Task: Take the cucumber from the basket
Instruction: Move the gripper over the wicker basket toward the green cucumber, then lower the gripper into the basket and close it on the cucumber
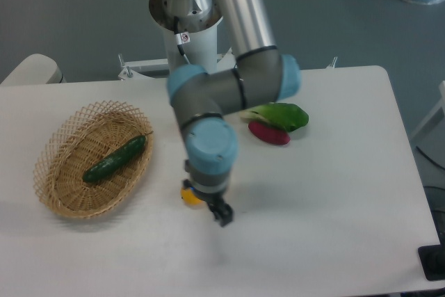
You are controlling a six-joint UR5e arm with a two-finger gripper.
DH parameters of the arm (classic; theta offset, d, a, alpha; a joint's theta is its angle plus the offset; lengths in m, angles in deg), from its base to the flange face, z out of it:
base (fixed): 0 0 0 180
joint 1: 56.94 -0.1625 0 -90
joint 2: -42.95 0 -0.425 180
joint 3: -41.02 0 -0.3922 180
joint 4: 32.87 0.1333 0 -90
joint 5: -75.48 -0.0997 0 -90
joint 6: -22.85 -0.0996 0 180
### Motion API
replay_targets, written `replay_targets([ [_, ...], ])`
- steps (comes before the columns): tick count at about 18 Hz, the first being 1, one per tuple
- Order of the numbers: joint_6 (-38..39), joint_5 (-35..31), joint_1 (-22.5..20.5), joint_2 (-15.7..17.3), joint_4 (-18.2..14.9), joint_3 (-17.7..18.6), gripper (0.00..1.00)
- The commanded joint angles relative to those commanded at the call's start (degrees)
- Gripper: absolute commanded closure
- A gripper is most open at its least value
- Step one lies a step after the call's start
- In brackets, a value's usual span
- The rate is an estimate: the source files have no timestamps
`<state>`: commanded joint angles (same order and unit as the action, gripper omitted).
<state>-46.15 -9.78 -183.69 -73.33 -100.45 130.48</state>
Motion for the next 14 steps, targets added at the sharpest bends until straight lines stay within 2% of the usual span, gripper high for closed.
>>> replay_targets([
  [4,3.3,0.0,4.4,0.7,0.0,1.7,0.0],
  [8,6.4,0.1,7.8,2.7,1.1,5.1,0.0],
  [12,13.0,0.0,12.2,3.3,8.9,10.2,0.0],
  [14,15.6,-0.1,14.0,3.4,10.1,11.2,0.0],
])
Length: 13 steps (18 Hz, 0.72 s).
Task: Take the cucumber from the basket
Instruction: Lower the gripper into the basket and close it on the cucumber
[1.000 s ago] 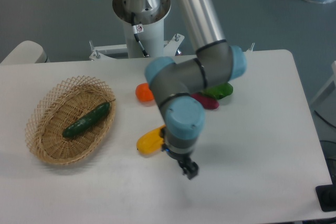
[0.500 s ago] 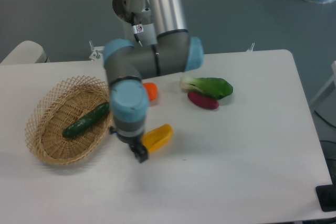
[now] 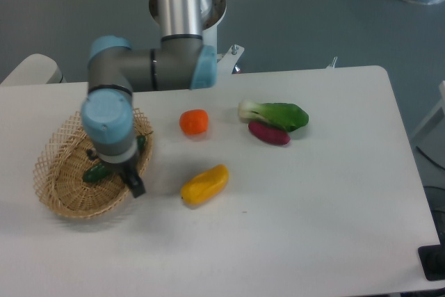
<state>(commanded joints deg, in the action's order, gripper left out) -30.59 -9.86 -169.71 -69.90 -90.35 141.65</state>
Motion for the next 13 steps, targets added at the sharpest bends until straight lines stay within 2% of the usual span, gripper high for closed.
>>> replay_targets([
  [4,1.8,-0.2,1.5,-0.1,0.4,1.2,0.0],
  [8,1.8,-0.6,2.0,-0.6,2.4,2.2,0.0],
  [10,1.8,-0.8,2.1,-1.0,3.0,2.1,0.1],
  [13,1.9,-2.6,2.2,-1.8,3.0,2.2,0.4],
])
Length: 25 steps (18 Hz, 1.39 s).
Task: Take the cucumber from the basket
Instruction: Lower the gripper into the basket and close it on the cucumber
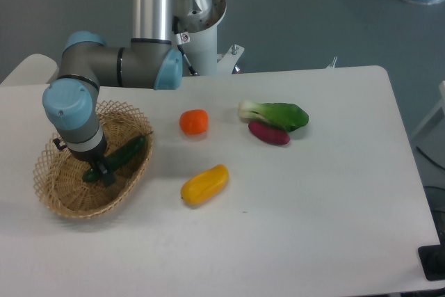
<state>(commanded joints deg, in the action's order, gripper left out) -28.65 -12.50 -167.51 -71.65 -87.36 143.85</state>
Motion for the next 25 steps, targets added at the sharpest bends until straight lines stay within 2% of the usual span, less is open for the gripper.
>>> replay_targets([
  [4,2.6,-0.1,0.3,0.0,0.0,-0.1,0.7],
  [10,2.9,0.3,0.3,0.9,-0.7,-1.0,0.83],
  [21,3.7,1.8,-0.5,2.3,-1.8,-3.5,0.83],
  [25,2.8,1.5,-4.0,2.5,-3.9,-5.8,0.81],
])
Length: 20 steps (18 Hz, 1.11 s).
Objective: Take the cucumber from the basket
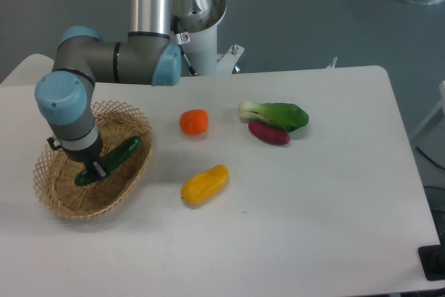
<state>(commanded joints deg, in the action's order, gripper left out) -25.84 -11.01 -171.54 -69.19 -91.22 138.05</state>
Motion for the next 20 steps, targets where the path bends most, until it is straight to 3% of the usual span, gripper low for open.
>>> replay_targets([
  [5,-1.4,-0.4,-5.4,-0.4,-2.5,-3.5,0.81],
  [10,-8.4,-0.7,-11.6,-1.8,-5.3,-8.0,0.81],
  [15,-13.4,-4.1,-15.4,-6.7,-9.5,-14.5,0.81],
  [20,-20.2,-4.1,-19.3,-10.3,-9.6,-18.1,0.81],
])
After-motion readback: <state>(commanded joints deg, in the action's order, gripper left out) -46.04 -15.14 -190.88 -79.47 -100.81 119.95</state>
